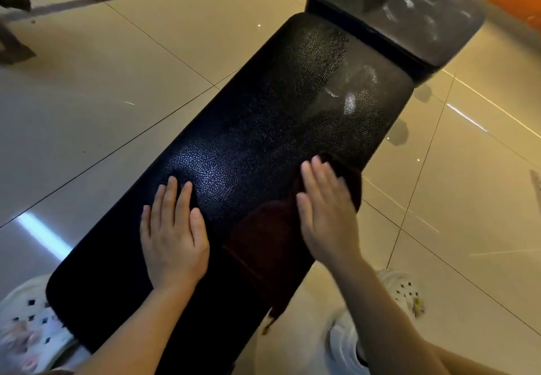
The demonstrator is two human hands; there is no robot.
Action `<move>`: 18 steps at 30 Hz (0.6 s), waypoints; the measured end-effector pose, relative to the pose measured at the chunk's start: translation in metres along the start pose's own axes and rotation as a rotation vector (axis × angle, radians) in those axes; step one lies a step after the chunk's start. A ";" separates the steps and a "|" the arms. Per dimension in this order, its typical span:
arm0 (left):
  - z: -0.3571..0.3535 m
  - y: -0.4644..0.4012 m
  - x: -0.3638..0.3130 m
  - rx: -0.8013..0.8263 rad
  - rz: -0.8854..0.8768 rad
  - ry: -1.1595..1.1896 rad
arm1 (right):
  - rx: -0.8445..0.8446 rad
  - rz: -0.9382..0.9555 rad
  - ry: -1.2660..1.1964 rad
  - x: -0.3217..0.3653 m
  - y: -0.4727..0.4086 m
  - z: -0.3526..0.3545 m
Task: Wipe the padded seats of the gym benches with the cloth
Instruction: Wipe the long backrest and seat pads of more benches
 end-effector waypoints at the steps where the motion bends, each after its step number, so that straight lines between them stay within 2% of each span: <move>1: 0.000 0.000 0.000 -0.005 0.000 -0.007 | -0.021 -0.049 0.054 -0.012 -0.016 0.006; 5: 0.001 0.001 0.000 -0.010 0.007 -0.016 | -0.098 -0.246 0.084 -0.044 -0.077 0.035; 9: -0.001 0.001 0.000 -0.016 0.010 -0.017 | -0.158 -0.326 0.062 -0.035 -0.073 0.025; 11: -0.001 0.000 -0.001 -0.020 0.015 -0.017 | -0.166 -0.269 0.056 -0.020 -0.054 0.015; 14: -0.001 0.000 -0.001 -0.021 0.019 -0.018 | -0.092 -0.121 0.049 0.018 -0.017 -0.005; 18: -0.001 0.000 0.000 -0.045 0.012 -0.013 | 0.151 0.236 -0.018 0.079 0.023 -0.039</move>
Point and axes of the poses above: each hand's wrist, its own y-axis away from the middle knuckle, its own z-axis out of the back of the hand, x = y × z, the point moved 4 cm from there along -y, towards the middle knuckle, and after that the axes turned 9 degrees about -y, right-handed, at the moved point
